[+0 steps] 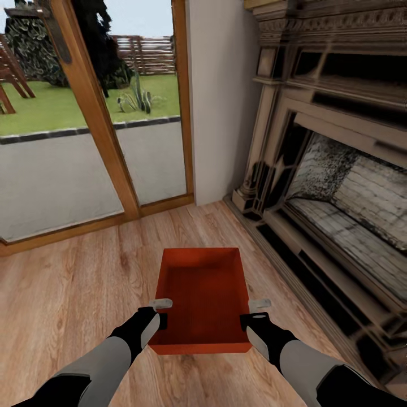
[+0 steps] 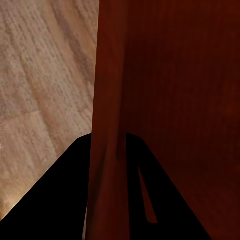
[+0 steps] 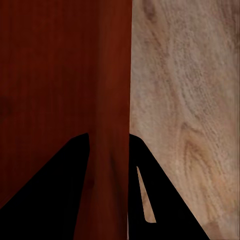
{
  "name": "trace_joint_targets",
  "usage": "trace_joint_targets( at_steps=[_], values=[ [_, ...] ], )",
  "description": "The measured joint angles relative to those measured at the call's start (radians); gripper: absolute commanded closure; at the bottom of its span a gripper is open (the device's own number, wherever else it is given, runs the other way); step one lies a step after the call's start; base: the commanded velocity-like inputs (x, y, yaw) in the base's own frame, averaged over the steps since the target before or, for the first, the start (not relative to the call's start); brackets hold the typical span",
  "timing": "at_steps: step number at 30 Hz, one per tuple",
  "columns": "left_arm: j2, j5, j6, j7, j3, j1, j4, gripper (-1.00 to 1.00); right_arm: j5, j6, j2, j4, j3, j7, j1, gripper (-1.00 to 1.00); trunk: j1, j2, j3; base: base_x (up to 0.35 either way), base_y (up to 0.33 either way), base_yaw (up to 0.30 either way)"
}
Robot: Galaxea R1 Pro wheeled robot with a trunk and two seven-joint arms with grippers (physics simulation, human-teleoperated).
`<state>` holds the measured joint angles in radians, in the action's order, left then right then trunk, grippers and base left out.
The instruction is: Move the two storage containers from the living room to the garage. In the garage, place one container on the floor and stack the other container on top of it (either order is fine).
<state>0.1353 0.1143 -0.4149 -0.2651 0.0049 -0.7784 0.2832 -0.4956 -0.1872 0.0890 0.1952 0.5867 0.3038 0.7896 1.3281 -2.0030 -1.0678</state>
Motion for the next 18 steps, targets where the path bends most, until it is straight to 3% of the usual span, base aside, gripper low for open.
trace_joint_targets(
  at_steps=[18],
  values=[
    [0.001,-0.003,-0.001,0.0,0.002,0.0,0.0,1.0,0.008,0.0,0.0,-0.001,-0.007,-0.004,0.0,1.0,-0.069,0.126,0.056,0.0,0.0,0.0]
  ],
)
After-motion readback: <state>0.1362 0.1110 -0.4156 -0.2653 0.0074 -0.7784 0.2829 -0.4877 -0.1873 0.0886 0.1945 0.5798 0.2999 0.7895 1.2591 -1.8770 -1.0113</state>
